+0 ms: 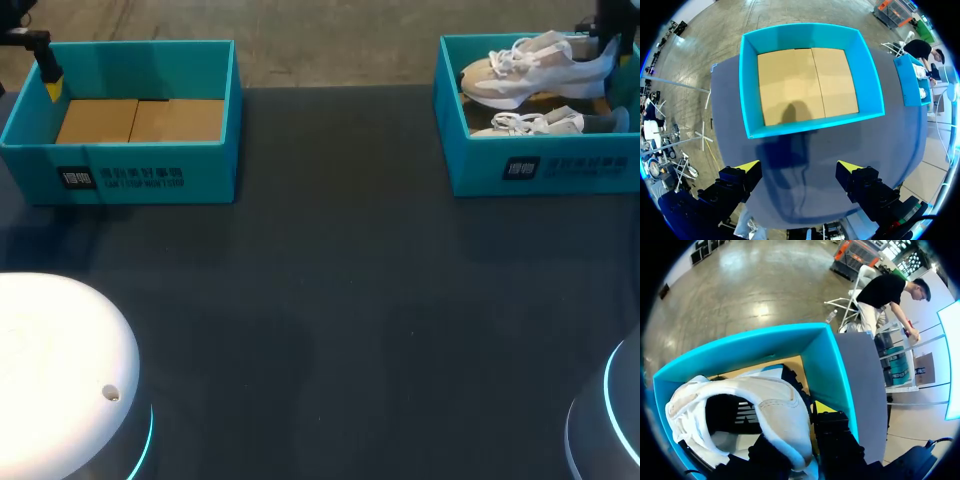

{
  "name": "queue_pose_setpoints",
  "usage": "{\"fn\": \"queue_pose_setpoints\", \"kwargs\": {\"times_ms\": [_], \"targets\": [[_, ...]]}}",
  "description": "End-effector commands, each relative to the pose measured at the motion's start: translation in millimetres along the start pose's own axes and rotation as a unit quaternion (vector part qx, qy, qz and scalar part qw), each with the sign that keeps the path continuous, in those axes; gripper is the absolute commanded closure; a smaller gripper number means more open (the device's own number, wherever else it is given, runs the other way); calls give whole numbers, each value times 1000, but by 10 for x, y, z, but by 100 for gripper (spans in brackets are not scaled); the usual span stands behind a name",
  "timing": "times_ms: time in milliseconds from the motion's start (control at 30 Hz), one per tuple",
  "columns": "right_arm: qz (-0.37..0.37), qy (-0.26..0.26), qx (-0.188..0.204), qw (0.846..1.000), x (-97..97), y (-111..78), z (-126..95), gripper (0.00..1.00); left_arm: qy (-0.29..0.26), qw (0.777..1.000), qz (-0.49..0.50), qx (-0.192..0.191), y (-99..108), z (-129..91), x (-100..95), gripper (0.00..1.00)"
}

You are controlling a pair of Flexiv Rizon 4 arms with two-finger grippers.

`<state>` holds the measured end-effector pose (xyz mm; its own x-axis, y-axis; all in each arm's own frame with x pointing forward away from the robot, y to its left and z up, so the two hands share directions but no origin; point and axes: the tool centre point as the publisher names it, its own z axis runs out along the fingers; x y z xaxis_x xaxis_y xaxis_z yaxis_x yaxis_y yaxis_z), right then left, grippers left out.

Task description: Take the shoe out of the shoebox, open the shoe tongue, remove and reinsert the insole, then place the shoe into the shoebox

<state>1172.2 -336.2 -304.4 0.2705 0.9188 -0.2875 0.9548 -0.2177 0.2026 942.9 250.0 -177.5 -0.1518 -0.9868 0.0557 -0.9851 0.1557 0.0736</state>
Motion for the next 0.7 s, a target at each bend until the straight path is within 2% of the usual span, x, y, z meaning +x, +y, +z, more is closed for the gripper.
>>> {"fn": "queue_pose_setpoints", "kwargs": {"times_ms": [33, 567, 700], "targets": [[4, -2, 2, 1000, -4, 11, -17, 100, -1, 1000, 0, 1, 17, 0, 2, 0], [3, 3, 24, 1000, 62, 103, 183, 100, -1, 1000, 0, 1, 17, 0, 2, 0], [4, 0, 24, 1000, 85, 115, 175, 100, -1, 1000, 0, 1, 17, 0, 2, 0]]}}
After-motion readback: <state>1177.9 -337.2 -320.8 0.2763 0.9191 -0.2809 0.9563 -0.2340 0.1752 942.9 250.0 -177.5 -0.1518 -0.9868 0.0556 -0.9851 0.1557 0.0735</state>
